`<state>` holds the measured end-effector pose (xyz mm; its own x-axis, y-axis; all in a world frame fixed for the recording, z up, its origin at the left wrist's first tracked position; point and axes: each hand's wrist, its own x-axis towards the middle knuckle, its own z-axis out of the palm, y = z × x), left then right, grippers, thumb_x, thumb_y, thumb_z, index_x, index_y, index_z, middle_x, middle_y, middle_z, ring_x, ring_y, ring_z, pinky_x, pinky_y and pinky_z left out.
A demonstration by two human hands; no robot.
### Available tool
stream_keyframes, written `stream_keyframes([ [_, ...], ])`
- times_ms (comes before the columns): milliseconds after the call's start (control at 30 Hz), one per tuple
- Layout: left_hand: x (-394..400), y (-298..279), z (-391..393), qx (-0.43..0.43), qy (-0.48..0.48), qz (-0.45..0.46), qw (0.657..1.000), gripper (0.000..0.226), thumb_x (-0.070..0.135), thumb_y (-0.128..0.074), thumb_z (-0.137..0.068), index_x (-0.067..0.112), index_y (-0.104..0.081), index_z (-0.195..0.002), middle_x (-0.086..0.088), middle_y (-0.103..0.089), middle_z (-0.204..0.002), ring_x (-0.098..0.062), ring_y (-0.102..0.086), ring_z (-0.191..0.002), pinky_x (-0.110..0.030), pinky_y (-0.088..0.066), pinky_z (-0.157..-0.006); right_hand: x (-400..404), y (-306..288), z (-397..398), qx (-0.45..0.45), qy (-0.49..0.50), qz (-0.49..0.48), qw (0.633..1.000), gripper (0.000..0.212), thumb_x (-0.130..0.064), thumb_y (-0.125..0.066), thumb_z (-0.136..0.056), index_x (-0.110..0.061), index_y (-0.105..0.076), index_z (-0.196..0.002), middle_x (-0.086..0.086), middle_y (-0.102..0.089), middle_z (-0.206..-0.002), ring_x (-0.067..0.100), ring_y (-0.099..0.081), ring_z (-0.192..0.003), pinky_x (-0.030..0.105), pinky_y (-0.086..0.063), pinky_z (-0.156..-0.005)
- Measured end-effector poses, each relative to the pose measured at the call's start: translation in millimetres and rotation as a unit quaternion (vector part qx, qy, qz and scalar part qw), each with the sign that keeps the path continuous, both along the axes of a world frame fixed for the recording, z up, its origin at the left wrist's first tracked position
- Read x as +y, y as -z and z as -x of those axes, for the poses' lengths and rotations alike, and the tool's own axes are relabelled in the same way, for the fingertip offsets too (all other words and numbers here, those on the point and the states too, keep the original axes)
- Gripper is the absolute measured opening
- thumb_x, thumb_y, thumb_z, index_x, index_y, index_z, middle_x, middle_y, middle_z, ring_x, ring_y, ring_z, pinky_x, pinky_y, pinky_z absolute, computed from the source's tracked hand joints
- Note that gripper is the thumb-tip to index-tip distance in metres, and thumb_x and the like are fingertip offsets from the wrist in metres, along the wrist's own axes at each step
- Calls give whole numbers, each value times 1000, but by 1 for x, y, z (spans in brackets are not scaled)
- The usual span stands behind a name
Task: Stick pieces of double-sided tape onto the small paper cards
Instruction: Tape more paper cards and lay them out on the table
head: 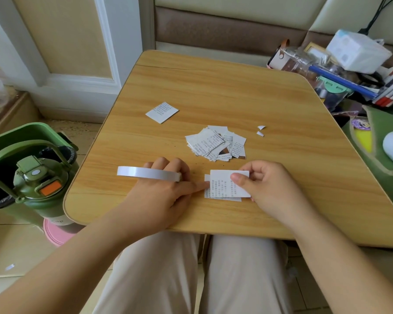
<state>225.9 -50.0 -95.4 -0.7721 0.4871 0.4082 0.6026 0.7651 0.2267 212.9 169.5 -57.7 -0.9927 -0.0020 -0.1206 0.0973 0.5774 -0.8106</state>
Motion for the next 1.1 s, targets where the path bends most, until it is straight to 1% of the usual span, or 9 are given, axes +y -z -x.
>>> stream_keyframes([
  [100,0,1,1,-4,1,-5,1000,36,28,-42,-89,33,-70,-110,-1,-58,-93,-26,-49,-74,-34,-36,-63,-3,3,2,10,5,-31,999,8,-24,-71,-84,-22,-67,-77,-11,-63,-62,-5,-52,-50,10,-38,-51],
  [233,0,2,1,-8,-1,-6,1000,36,29,-41,-89,33,-71,-109,-1,-58,-93,-26,-48,-74,-34,-38,-63,-7,2,1,23,21,-72,997,9,-26,-71,-83,-18,-70,-80,-12,-59,-60,0,-51,-53,11,-38,-51],
  [333,-1,2,2,-21,-2,-11,1000,37,30,-41,-89,33,-71,-109,-1,-58,-93,-26,-47,-74,-35,-39,-63,-12,0,0,34,24,-98,994,11,-26,-72,-83,-19,-68,-76,-12,-57,-59,1,-50,-55,9,-37,-48],
  [467,-2,2,1,-37,-2,-26,999,37,29,-42,-88,30,-72,-110,0,-57,-93,-24,-47,-75,-30,-35,-64,-15,-4,-1,27,23,-112,993,17,-27,-72,-83,-25,-63,-68,-12,-55,-56,1,-50,-53,9,-37,-47],
  [567,-2,1,1,-33,-1,-30,999,37,28,-43,-87,29,-72,-109,0,-57,-92,-22,-46,-74,-28,-31,-65,-16,-4,-1,29,24,-126,991,21,-28,-72,-82,-27,-60,-65,-13,-52,-53,1,-48,-52,10,-34,-46],
  [633,-2,1,1,-33,-1,-29,999,37,28,-43,-87,29,-72,-110,0,-57,-92,-22,-46,-74,-28,-30,-65,-17,-5,-1,29,24,-130,991,21,-28,-72,-82,-26,-60,-65,-13,-53,-54,2,-49,-53,13,-36,-49],
  [833,-2,0,1,-22,6,-29,999,36,28,-43,-88,30,-72,-110,0,-57,-92,-23,-46,-73,-31,-35,-65,-18,-3,-1,35,26,-132,990,16,-27,-71,-83,-16,-68,-72,-11,-54,-54,3,-48,-53,18,-35,-50],
  [1000,-1,3,0,-2,11,-15,1000,36,27,-43,-89,34,-71,-111,0,-57,-93,-24,-49,-76,-34,-38,-64,-18,-2,-2,47,24,-137,989,16,-27,-72,-82,-15,-68,-73,-9,-55,-55,4,-48,-54,20,-36,-51],
  [1100,0,3,-1,-2,7,-14,1000,36,27,-43,-89,34,-71,-110,0,-57,-93,-24,-50,-77,-34,-39,-63,-18,-1,-3,59,19,-148,987,17,-28,-73,-81,-16,-65,-71,-9,-54,-56,5,-47,-54,18,-36,-51],
])
